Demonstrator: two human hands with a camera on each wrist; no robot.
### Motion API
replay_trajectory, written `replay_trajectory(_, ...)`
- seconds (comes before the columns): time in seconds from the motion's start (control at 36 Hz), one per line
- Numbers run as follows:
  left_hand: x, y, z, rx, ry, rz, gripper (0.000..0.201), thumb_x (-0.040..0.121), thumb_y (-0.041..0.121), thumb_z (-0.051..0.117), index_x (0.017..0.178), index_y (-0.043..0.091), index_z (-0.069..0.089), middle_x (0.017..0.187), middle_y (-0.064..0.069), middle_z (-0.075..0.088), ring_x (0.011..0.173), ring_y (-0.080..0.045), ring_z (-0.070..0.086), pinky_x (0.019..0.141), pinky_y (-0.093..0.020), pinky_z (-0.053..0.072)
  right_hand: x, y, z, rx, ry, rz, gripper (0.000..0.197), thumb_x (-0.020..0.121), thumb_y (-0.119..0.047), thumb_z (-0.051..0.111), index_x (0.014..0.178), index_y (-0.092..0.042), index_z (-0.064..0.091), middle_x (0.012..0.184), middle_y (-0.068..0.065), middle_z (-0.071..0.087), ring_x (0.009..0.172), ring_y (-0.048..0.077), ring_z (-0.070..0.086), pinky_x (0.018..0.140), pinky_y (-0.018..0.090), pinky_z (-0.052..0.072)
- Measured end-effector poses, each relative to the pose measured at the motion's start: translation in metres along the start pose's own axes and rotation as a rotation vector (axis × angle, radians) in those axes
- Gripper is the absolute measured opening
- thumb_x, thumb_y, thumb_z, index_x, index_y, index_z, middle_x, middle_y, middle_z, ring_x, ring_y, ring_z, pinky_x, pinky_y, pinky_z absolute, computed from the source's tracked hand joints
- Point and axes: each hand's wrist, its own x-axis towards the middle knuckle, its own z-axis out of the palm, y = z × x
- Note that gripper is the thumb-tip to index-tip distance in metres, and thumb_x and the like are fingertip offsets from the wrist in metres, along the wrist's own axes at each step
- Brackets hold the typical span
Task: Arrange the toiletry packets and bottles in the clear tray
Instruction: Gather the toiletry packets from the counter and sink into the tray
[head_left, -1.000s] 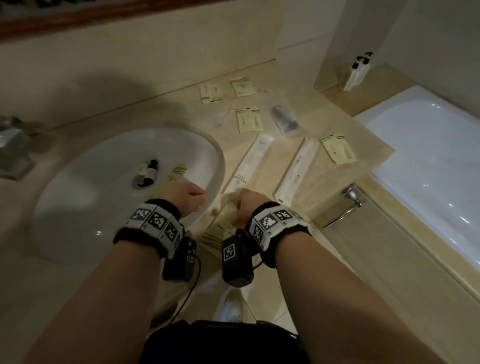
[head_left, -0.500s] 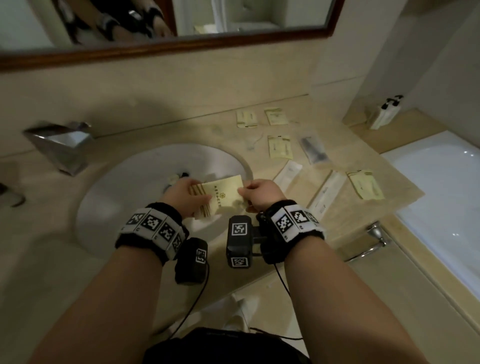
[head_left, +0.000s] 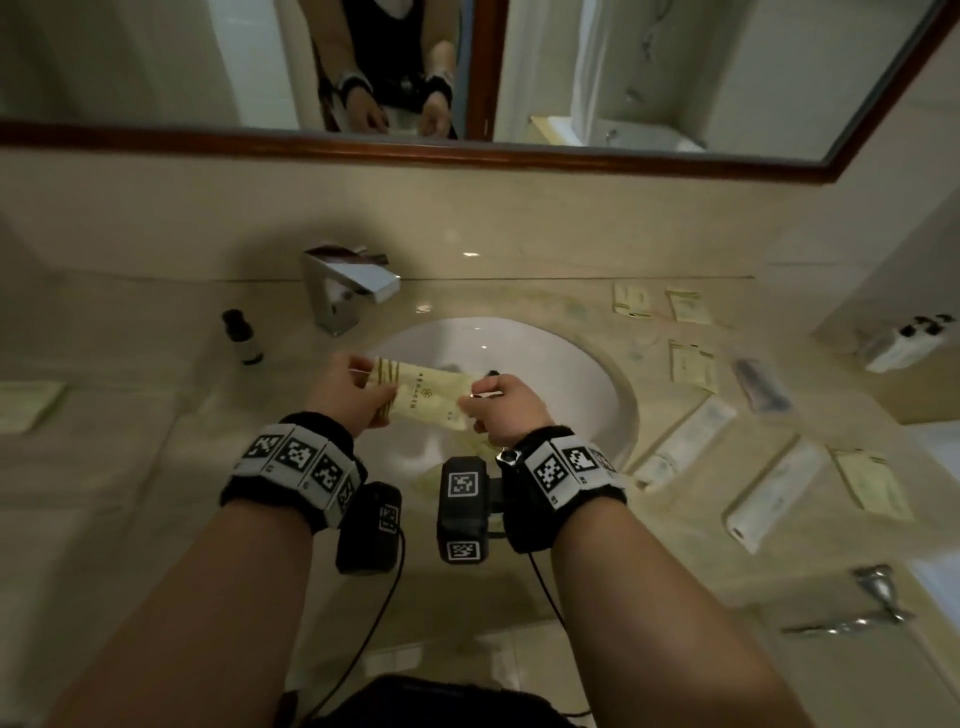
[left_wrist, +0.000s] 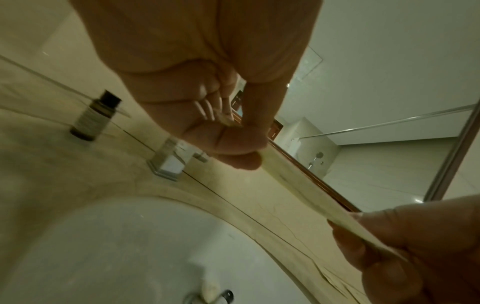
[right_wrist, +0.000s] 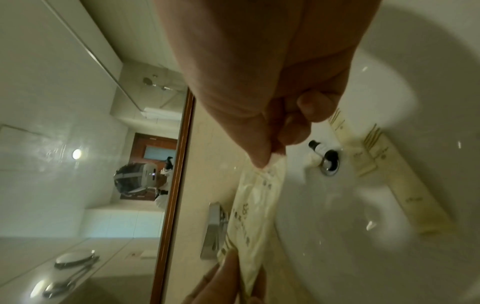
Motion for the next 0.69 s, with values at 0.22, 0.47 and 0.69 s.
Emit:
replay_trajectory(0.22,0.005,-0.023,-0.087,-0.009,0.072,0.026,0.032,0.091,0.001,0.052,0.123,0.0,0.051,0.113,-0.013,0.058,0.082,-0.02,0.059,0.045,-0.011,0.052,-0.01,-0.033,0.077,-0.065,-0.028,-0.068,0.021,0.086,-0.018,0.064,0.093,-0.016,0.044,0.085,0.004,0.058,0.053,0.007,0.05,0.042,0.014,0.038)
replay_trajectory(0.47,-0.002,-0.056,-0.205,-0.057,0.305,-0.001,0.038,0.087,-0.008,0.054,0.122,0.003,0.047,0.103,-0.01,0.049,0.089,-0.022,0.055,0.044,-0.012,0.052,-0.016,-0.073,0.194,-0.132,-0.201,-0.223,0.009,0.088,-0.009,0.059,0.091,-0.016,0.053,0.08,-0.002,0.058,0.056,0.006,0.052,0.037,0.005,0.036)
replay_trajectory(0.69,-0.001,-0.097,-0.298,-0.03,0.432,-0.07,0.03,0.087,-0.008,0.052,0.116,0.002,0.051,0.124,-0.018,0.052,0.091,-0.024,0.056,0.079,-0.034,0.054,-0.015,-0.093,0.301,-0.168,-0.383,-0.215,0.007,0.09,-0.013,0.057,0.094,-0.017,0.061,0.072,-0.005,0.057,0.059,0.006,0.052,0.054,0.018,0.044)
